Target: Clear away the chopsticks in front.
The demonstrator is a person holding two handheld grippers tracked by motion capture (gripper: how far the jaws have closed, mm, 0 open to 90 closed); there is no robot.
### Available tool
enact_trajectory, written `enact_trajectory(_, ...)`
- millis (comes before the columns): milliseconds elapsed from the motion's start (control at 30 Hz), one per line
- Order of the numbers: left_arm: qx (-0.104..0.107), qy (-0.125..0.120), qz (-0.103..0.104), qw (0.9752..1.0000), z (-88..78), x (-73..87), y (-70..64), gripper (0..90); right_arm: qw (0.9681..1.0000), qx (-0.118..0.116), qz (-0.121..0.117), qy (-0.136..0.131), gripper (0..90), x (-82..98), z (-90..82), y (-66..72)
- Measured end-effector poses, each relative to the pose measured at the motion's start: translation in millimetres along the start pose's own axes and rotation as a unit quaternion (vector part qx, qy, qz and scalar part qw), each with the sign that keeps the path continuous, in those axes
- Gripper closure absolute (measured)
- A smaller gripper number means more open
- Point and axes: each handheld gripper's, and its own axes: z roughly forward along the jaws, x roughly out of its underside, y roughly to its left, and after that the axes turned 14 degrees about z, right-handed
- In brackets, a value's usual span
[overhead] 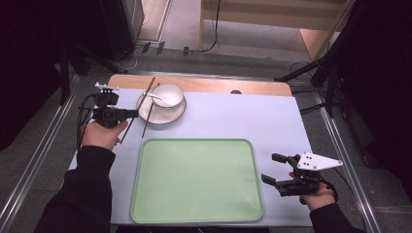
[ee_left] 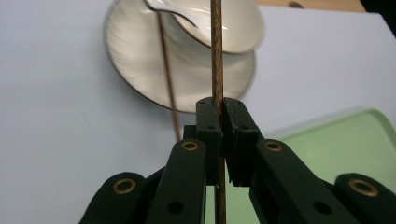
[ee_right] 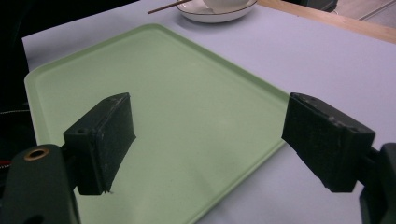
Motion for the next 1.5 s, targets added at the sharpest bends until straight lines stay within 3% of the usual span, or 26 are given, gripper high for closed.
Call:
enact_trajectory(67,0.003,-0.001,0.005,1.0000,-1.9,3.7,-5.7,86.7,1.0000,0.000,-0.001,0.000,16.9,-0.8,1.1,-0.3)
enact_trajectory(167,0.014,0.001,0.018,0.9997,-8.6,19.0,-26.7,86.8,1.0000,-0.003,-0.001,0.000,16.9,-1.5,2.5,-0.8)
enact_trajectory(300,0.011,-0.007,0.022,0.9997,-13.3,30.9,-38.6,86.7,1.0000,-0.002,-0.002,0.001,16.9,-2.2,3.4,-1.6)
enact_trajectory(333,0.015,-0.015,0.018,0.9996,-15.8,40.5,-44.1,86.7,1.0000,-0.003,-0.003,0.001,16.9,-2.6,3.9,-1.9)
enact_trajectory(467,0.010,-0.012,0.014,0.9998,-18.1,52.9,-50.4,86.8,1.0000,-0.004,-0.004,0.001,16.9,-3.6,5.1,-1.7)
enact_trajectory(567,-0.004,-0.004,0.015,0.9999,-18.7,73.8,-60.8,86.8,1.0000,-0.005,-0.005,0.001,16.9,-4.6,6.5,-1.4)
enact_trajectory(700,-0.011,0.004,0.006,0.9999,-13.0,98.7,-66.6,86.7,0.9999,-0.008,-0.008,0.003,16.9,-5.1,7.8,-0.6)
enact_trajectory(733,-0.011,0.004,0.006,0.9999,-13.0,98.7,-66.6,86.7,0.9999,-0.008,-0.008,0.003,16.9,-5.1,7.8,-0.6)
enact_trajectory(767,-0.004,0.009,-0.011,0.9999,-9.9,111.1,-70.0,86.7,0.9999,-0.009,-0.009,0.005,16.9,-5.0,7.8,0.0)
enact_trajectory(867,0.003,0.022,-0.023,0.9995,-7.4,124.4,-75.6,86.7,0.9999,-0.009,-0.007,0.004,16.9,-4.9,7.7,-0.3)
enact_trajectory(1000,0.008,0.024,-0.032,0.9992,-5.9,132.6,-77.5,86.6,0.9999,-0.010,-0.008,0.004,16.9,-5.0,7.7,-0.3)
enact_trajectory(1200,0.013,0.046,-0.034,0.9983,3.3,141.1,-81.1,86.4,0.9999,-0.010,-0.009,0.004,16.9,-5.4,7.9,0.2)
enact_trajectory(1367,0.010,0.075,-0.024,0.9968,12.9,146.8,-88.2,86.1,0.9999,-0.011,-0.008,0.004,16.9,-5.2,7.8,0.1)
enact_trajectory(1500,0.012,0.096,-0.028,0.9949,18.4,150.5,-87.9,85.8,0.9999,-0.012,-0.008,0.005,16.9,-5.0,7.7,0.5)
